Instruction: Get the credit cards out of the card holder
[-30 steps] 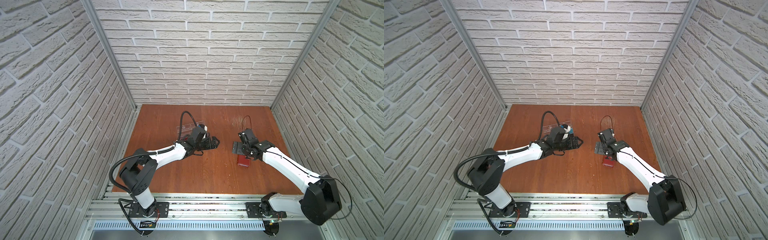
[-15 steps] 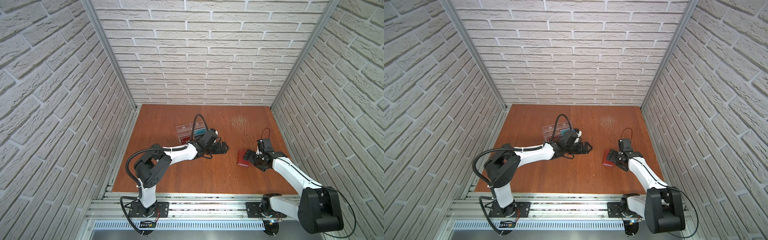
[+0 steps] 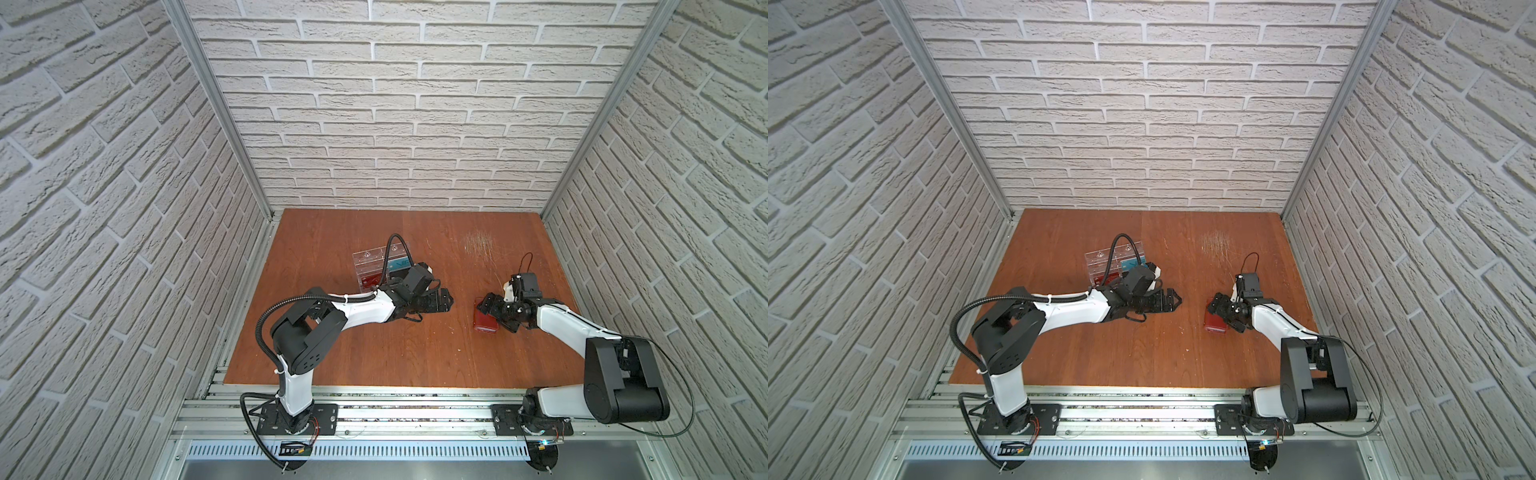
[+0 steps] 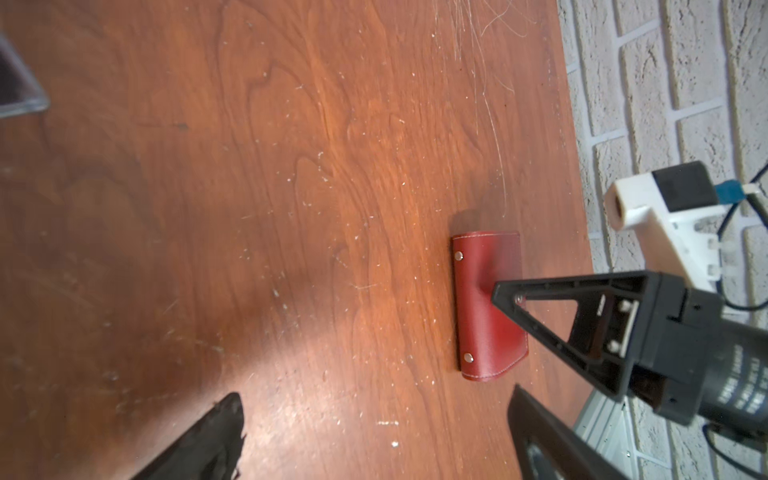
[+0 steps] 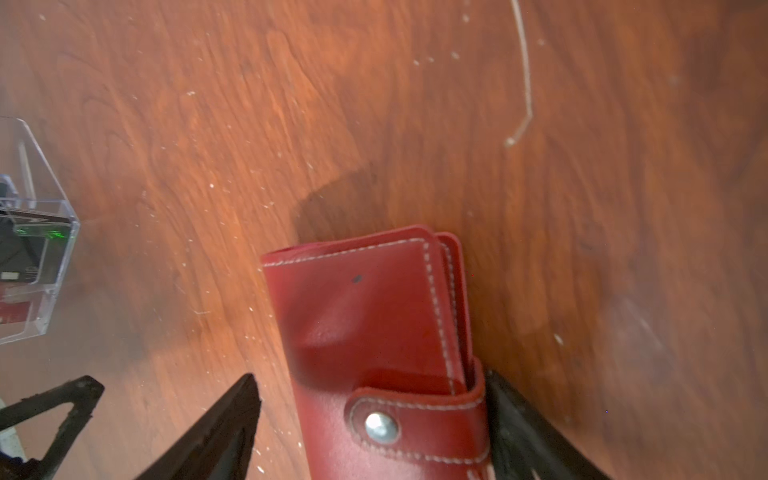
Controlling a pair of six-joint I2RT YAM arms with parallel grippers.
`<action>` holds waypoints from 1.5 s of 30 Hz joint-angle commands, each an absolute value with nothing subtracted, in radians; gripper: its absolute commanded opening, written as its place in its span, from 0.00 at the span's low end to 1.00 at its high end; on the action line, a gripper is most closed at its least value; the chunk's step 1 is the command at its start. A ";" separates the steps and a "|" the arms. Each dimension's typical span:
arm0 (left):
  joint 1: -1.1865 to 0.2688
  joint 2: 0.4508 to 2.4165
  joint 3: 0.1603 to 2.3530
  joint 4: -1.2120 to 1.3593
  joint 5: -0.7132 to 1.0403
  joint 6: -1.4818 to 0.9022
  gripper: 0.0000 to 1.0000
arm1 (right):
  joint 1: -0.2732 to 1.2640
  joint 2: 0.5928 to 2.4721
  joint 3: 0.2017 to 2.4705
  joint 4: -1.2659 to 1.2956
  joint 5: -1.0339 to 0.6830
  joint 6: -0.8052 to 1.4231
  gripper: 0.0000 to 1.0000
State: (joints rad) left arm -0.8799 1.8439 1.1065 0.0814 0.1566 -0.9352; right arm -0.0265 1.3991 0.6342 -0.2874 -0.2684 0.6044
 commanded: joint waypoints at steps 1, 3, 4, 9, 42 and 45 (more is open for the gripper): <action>-0.886 1.782 1.070 0.124 0.121 -0.923 0.98 | -0.023 1.451 0.631 -0.238 -0.330 0.593 0.79; -0.884 1.771 1.050 0.127 0.110 -0.927 0.98 | -0.009 1.467 0.632 -0.219 -0.334 0.596 0.78; -0.882 1.767 1.043 0.131 0.109 -0.929 0.98 | 0.000 1.474 0.635 -0.216 -0.331 0.597 0.77; -0.880 1.751 1.001 0.149 0.097 -0.962 0.98 | 0.071 1.548 0.665 -0.209 -0.327 0.598 0.74; -0.839 1.664 0.858 0.177 0.062 -1.090 0.98 | 0.262 1.544 0.693 -0.247 -0.295 0.590 0.71; -0.838 1.676 0.862 0.187 0.063 -1.094 0.98 | 0.255 1.578 0.693 -0.214 -0.328 0.576 0.66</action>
